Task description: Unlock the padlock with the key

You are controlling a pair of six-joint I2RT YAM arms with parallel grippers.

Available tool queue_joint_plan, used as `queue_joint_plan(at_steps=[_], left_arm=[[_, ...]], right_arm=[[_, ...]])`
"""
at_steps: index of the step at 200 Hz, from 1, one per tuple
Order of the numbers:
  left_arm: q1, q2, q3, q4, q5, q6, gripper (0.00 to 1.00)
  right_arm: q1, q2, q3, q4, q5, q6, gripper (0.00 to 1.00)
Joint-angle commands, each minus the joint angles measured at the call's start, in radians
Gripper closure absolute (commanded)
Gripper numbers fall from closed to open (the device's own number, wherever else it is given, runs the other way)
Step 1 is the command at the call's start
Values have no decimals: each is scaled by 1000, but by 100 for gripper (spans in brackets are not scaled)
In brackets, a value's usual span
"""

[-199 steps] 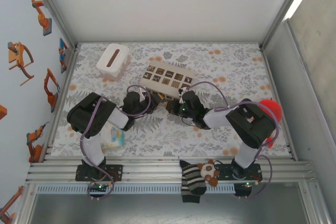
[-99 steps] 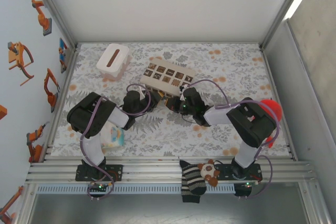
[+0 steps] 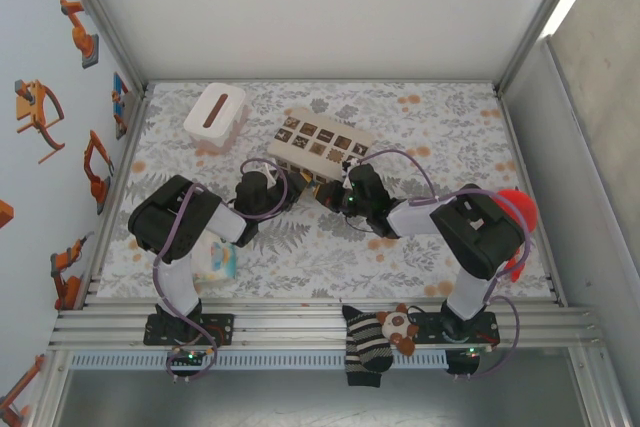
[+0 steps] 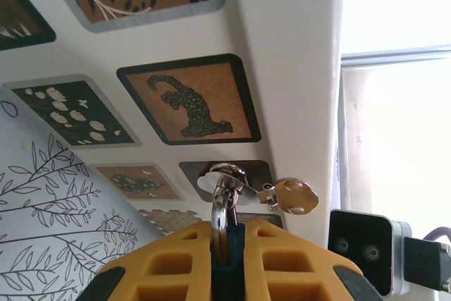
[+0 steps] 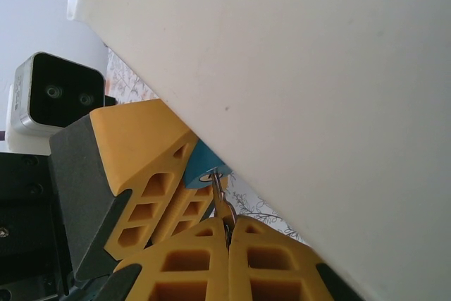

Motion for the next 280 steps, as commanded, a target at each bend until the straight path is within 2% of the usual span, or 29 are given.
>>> queue_joint_plan(at_steps=[1,28,100,143,168,205,259,280], left_arm=[[-54,19,9,-14,105,19,100],[-54,22,8,6,109,15,100],[-54,21,6,12,110,10,100],[-59,11,1,16,105,-7,100],[-61,-20,0,-47,95,-4,100],[-57,-31,12,-99,90,-29,100],[-50,-38,16,-127,76,-47,100],[-47,-50,17,-146,74,-52,100]], right_arm=[[-20,-20,89,176,10,18,100],[-19,-30,90,179,-24,70,100],[-20,-83,15,202,-15,126,100],[-29,-66,26,209,-9,111,100],[-31,-64,35,211,-15,99,100],[-31,-99,-47,210,42,99,82],[-32,-142,-135,207,72,103,66],[-31,-194,-171,153,88,75,61]])
